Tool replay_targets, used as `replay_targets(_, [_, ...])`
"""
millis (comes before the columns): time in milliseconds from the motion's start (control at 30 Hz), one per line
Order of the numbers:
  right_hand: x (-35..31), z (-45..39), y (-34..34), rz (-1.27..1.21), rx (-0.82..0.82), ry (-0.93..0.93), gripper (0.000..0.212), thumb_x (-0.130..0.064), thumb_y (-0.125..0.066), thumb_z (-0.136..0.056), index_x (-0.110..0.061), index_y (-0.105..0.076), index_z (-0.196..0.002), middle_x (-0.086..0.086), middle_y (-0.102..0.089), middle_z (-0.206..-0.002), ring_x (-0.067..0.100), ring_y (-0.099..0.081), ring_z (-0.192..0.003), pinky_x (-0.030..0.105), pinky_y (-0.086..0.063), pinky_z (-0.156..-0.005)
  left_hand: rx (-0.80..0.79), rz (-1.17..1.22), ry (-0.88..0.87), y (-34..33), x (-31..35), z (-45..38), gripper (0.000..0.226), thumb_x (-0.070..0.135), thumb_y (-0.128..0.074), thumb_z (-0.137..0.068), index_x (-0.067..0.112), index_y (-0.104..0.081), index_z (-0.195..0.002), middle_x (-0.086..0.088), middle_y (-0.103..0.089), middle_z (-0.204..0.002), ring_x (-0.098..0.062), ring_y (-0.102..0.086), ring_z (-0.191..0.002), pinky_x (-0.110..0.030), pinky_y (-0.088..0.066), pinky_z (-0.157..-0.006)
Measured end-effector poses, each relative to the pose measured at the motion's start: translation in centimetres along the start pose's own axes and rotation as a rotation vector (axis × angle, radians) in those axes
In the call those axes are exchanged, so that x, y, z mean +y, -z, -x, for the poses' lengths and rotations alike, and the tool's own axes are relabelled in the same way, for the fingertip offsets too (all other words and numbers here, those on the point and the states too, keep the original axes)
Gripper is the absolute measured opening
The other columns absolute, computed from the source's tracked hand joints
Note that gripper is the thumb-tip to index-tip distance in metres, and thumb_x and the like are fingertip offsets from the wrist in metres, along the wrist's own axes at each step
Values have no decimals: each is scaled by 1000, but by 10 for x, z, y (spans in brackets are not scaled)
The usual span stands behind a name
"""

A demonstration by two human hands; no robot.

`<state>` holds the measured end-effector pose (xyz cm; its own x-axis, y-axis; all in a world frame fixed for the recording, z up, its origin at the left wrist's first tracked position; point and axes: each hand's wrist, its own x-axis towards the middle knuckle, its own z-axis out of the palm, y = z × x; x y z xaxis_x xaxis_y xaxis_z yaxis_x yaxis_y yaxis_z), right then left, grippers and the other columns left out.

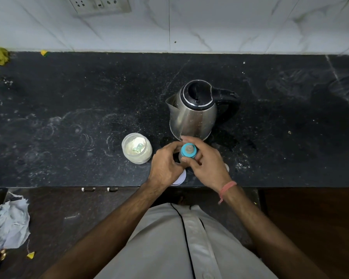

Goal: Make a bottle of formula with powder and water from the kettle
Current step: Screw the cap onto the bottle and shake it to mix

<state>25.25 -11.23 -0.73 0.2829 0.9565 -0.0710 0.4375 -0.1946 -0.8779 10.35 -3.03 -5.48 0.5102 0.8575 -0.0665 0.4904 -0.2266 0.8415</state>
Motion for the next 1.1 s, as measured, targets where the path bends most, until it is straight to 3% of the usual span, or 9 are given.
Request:
replay_targets(100, [6,-6,11,-38,-129,19,80,-6,-81,-96,-41,-51,-162,-22,-70,-141,19,-69,-75,28,-62,-90,-52,-13,3,3,-1,-2,59,27,-94,-82,28,-75,-138,17,-81,-127,1,-75,-118,-37,-63,-103])
replay_targets(267, [4,8,-27,-137,235,-89,50,-7,-87,-90,-30,-72,-132,-13,-80,-108,3,-55,-54,17,-48,-59,51,-45,25,-5,0,6,49,21,-81,-85,31,-77,-133,16,-82,-122,-3,-77,-110,-37,-63,-96])
replay_targets(400, [-5,15,-48,-193,353,-90,47,7,-77,-94,-23,-71,-129,-8,-79,-117,-2,-77,-89,26,-64,-80,61,-65,11,-4,0,7,46,21,-81,-87,34,-77,-131,17,-82,-119,-4,-77,-105,-39,-64,-90])
replay_targets(567, [2,9,-21,12,182,-42,66,-25,-93,-86,-33,-65,-145,-20,-66,-140,0,-67,-93,30,-61,-93,25,-81,-2,-2,1,4,51,21,-79,-83,34,-76,-132,17,-81,-123,-7,-77,-110,-39,-63,-95])
replay_targets(667, [8,20,3,316,230,-60,55,-36,-93,-85,-31,-70,-135,-16,-62,-134,6,-68,-81,37,-61,-84,21,-69,30,-2,1,4,53,35,-89,-79,36,-77,-130,19,-81,-122,-3,-76,-112,-37,-62,-98])
replay_targets(733, [15,35,21,621,263,-81,43,-40,-89,-88,-28,-73,-126,-6,-62,-126,18,-62,-103,42,-60,-85,21,-74,54,-4,0,3,57,36,-98,-76,37,-77,-130,21,-81,-121,0,-75,-113,-37,-62,-100])
replay_targets(833, [34,55,36,844,161,-198,58,-40,-95,-79,-27,-71,-130,3,-59,-131,30,-51,-121,49,-58,-94,14,-74,54,-4,-2,3,61,35,-101,-76,37,-77,-131,21,-81,-124,0,-74,-115,-39,-62,-101])
replay_targets(967, [46,62,37,710,151,-237,58,-14,-88,-86,-26,-67,-139,4,-63,-134,33,-62,-124,51,-59,-97,8,-32,52,-6,0,3,59,30,-103,-78,32,-77,-131,19,-80,-125,-1,-73,-116,-40,-62,-104])
replay_targets(1100, [18,54,43,362,343,-72,50,-21,-85,-94,-25,-68,-141,-4,-62,-137,18,-64,-124,38,-59,-101,16,-12,37,-12,5,6,60,28,-101,-81,33,-75,-134,19,-78,-127,-1,-72,-118,-40,-60,-106])
